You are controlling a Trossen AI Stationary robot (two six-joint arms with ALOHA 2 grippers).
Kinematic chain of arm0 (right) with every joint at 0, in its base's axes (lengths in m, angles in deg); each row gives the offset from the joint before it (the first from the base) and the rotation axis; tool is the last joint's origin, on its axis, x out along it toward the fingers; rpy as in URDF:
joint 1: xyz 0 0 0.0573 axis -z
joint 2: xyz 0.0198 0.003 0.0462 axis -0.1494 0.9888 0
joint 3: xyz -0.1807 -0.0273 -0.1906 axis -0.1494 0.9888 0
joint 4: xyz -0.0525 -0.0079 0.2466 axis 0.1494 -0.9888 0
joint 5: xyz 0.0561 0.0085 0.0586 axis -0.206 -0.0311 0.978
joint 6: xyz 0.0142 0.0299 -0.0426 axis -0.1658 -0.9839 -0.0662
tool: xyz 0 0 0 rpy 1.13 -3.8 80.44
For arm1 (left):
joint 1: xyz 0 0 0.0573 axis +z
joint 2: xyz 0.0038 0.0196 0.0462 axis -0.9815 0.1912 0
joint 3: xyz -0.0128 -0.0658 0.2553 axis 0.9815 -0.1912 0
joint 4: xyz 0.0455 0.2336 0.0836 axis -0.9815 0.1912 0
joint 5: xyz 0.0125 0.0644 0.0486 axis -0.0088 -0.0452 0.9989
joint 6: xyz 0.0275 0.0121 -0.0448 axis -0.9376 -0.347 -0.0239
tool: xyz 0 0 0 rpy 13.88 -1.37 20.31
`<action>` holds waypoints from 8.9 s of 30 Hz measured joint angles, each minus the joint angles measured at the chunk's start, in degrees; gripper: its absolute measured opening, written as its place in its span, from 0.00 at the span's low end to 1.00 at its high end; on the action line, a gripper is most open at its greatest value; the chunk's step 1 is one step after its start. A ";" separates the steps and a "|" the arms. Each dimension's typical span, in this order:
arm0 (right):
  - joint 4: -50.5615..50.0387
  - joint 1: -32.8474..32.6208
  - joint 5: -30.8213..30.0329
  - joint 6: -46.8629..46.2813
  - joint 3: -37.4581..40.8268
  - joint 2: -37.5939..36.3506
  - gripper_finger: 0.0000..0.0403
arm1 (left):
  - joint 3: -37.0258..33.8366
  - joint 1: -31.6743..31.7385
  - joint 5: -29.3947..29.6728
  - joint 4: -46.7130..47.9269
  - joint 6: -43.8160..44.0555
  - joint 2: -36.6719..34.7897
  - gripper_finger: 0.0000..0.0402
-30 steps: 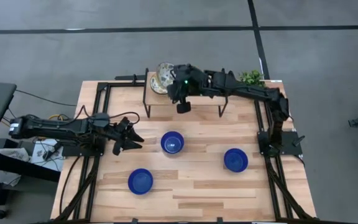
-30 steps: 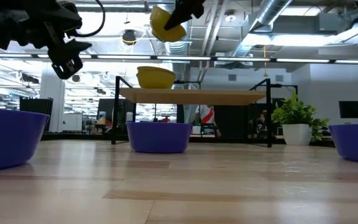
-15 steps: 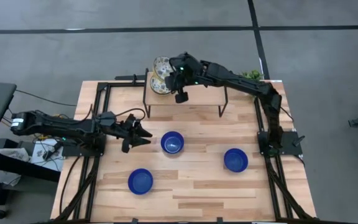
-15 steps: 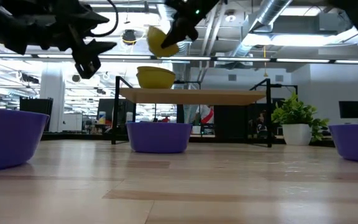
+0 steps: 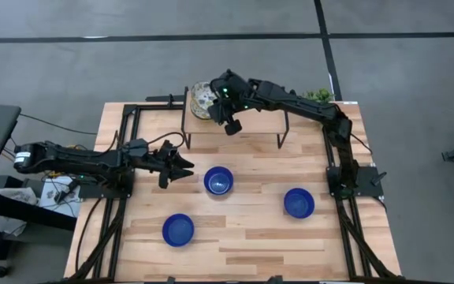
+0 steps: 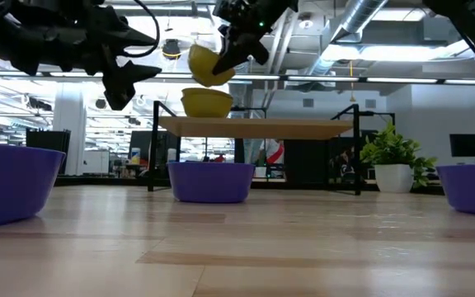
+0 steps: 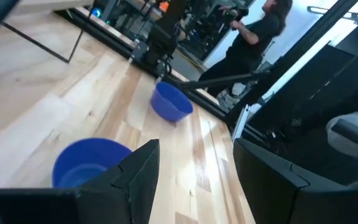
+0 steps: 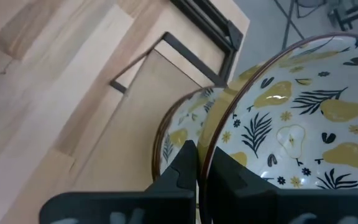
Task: Pick & Place Mini bowls
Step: Stack the patterned bowl on top of the patterned bowl on the shelf, then put the right blue bowl on the shelf
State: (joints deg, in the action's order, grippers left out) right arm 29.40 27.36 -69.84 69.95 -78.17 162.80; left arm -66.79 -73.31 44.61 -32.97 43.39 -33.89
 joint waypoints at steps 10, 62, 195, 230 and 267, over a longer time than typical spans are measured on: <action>-1.27 0.25 -1.87 2.46 0.11 3.10 0.00 | 0.00 0.57 -0.08 -0.38 -0.33 0.00 0.51; -0.20 -1.93 -9.36 4.16 0.07 3.29 0.48 | 0.00 0.54 0.30 -0.91 -1.53 0.00 0.51; -13.43 -31.02 -3.34 -76.77 67.31 -44.73 0.53 | 0.02 0.55 0.32 -3.08 -6.02 -0.02 0.51; -3.10 -31.02 -1.42 -93.55 86.05 -46.45 0.42 | 0.02 0.53 0.32 -3.95 -5.99 -0.02 0.51; 5.45 -31.12 4.51 -91.91 88.56 -43.21 0.01 | 0.02 0.55 0.30 -4.32 -5.99 -0.02 0.51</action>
State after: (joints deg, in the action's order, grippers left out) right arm 34.85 -3.76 -65.33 -21.95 10.38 119.59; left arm -66.77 -72.76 44.90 -37.29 37.40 -33.92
